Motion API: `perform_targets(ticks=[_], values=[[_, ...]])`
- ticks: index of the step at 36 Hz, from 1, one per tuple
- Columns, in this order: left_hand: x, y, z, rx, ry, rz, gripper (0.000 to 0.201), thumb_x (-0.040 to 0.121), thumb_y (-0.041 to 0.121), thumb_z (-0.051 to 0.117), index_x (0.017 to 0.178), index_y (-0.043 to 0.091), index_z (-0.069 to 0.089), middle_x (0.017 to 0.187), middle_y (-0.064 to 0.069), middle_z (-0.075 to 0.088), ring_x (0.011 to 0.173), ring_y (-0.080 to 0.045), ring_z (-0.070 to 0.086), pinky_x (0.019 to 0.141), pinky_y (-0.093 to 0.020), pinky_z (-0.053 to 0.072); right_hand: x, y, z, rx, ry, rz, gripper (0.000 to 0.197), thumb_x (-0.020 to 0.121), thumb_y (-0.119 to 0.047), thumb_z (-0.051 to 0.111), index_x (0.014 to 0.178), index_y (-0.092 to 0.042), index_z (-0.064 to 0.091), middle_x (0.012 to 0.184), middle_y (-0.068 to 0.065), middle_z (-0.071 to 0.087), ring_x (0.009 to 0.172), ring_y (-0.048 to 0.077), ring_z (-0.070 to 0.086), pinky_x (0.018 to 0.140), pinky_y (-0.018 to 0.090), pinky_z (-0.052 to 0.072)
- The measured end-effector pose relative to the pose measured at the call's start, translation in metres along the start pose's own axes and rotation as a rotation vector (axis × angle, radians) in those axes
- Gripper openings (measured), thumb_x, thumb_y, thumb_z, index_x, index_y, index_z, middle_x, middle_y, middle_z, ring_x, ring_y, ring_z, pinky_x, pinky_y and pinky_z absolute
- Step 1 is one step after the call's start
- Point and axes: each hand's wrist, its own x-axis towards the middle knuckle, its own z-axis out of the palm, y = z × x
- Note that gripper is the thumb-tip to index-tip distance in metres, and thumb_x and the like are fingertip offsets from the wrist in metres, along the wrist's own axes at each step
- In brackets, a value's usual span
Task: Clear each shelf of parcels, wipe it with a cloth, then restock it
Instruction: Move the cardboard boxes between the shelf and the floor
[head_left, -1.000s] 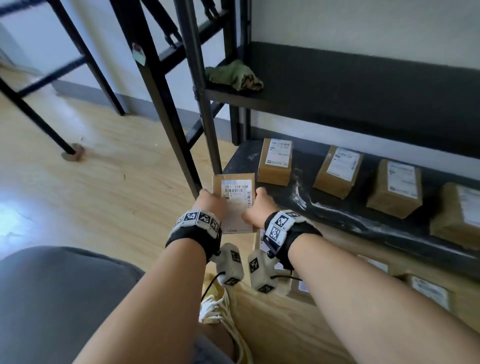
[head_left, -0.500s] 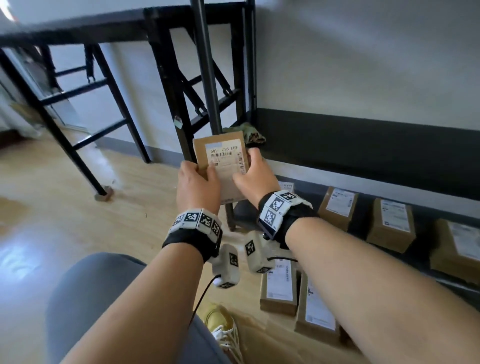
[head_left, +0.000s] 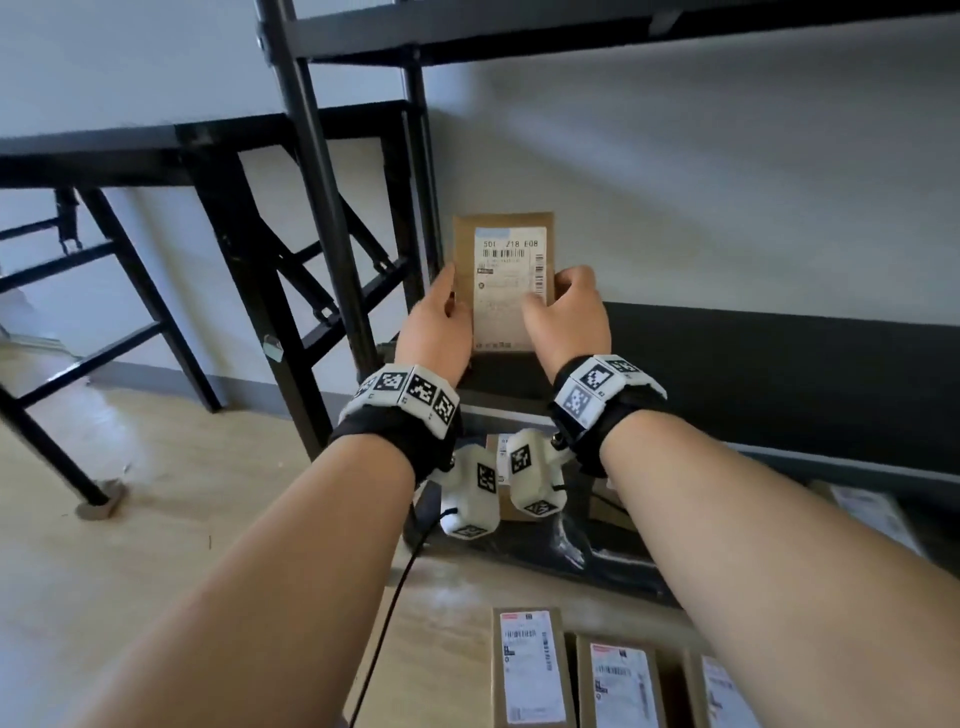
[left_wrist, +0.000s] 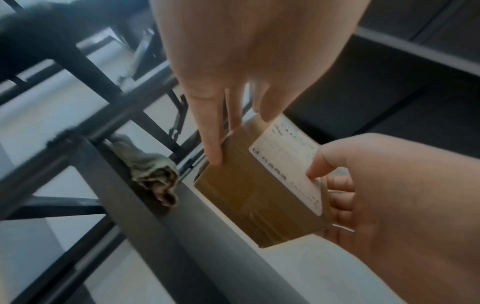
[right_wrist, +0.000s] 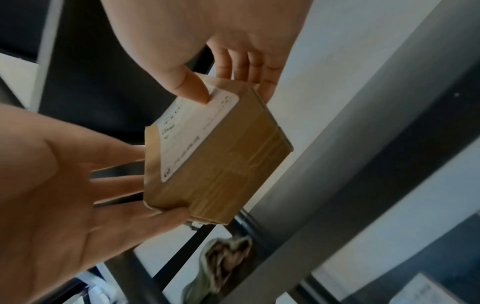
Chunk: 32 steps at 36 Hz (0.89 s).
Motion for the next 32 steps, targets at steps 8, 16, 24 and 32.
perform_targets(ticks=[8,16,24,32], values=[[0.054,0.007,0.044,0.078,-0.13,0.066,0.036,0.097,0.022,0.038,0.131,0.028,0.049,0.11,0.005,0.066,0.09,-0.016,0.065,0.078,-0.035,0.058,0.057,0.023,-0.009,-0.131,-0.033,0.013,0.026,0.094,-0.025,0.048,0.118,-0.018,0.057,0.118,0.002,0.064,0.09,0.015,0.058,0.064,0.022,0.046],[0.073,-0.005,0.068,0.131,-0.23,0.015,0.05,0.096,0.017,0.04,0.144,0.027,0.038,0.136,-0.002,0.053,0.112,-0.024,0.059,0.096,-0.031,0.047,0.069,0.038,-0.007,-0.19,-0.141,0.112,0.031,0.091,-0.023,0.047,0.12,-0.026,0.058,0.12,-0.003,0.065,0.101,0.018,0.062,0.076,0.026,0.048],[0.073,-0.014,0.075,0.107,-0.249,0.031,0.051,0.097,0.011,0.04,0.146,0.026,0.036,0.146,-0.003,0.043,0.125,-0.02,0.049,0.098,-0.022,0.039,0.071,0.047,-0.005,-0.185,-0.129,0.171,0.033,0.096,-0.03,0.047,0.127,-0.022,0.052,0.128,0.001,0.06,0.104,0.019,0.058,0.077,0.025,0.04],[0.054,-0.025,0.072,0.021,-0.185,0.024,0.058,0.092,0.01,0.042,0.145,0.03,0.035,0.137,-0.004,0.049,0.118,-0.021,0.054,0.096,-0.028,0.045,0.054,0.058,-0.016,-0.166,-0.046,0.203,0.052,0.094,-0.029,0.051,0.144,-0.019,0.041,0.141,0.004,0.049,0.122,0.021,0.052,0.084,0.022,0.037]])
